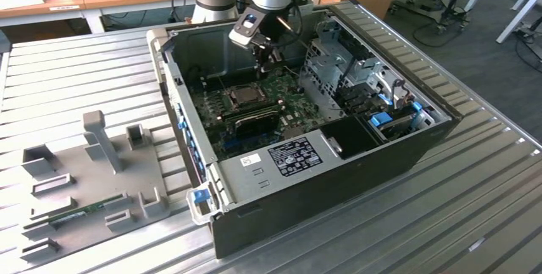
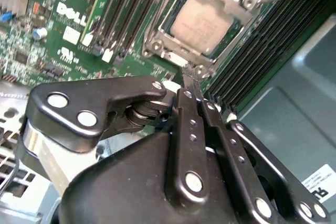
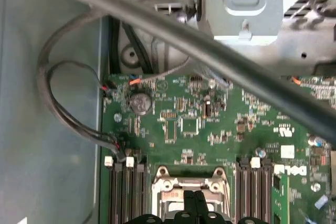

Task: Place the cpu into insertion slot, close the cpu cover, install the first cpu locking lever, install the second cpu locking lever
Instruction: 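Close the cpu cover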

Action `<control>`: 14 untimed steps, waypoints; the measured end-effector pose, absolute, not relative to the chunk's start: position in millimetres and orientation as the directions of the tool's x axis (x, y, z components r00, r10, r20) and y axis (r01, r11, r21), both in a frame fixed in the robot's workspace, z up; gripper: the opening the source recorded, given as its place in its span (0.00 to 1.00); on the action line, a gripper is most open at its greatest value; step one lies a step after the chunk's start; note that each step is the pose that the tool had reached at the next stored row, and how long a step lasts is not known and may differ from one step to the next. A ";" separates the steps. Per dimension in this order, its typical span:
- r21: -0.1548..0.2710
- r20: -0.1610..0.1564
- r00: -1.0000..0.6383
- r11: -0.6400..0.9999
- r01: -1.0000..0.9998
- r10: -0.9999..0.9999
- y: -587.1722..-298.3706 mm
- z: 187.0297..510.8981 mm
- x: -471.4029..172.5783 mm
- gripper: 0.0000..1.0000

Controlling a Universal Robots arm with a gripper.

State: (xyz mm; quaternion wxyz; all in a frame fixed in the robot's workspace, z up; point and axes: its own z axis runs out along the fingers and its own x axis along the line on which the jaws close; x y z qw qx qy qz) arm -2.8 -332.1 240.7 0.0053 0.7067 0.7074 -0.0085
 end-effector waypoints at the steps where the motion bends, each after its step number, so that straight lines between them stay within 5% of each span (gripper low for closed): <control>1: -0.009 -0.020 -0.001 0.001 1.000 1.000 -332.1 240.5 -2.8 0.10; 14: -0.014 -0.020 -0.002 0.002 1.000 1.000 -332.1 239.7 -13.2 0.10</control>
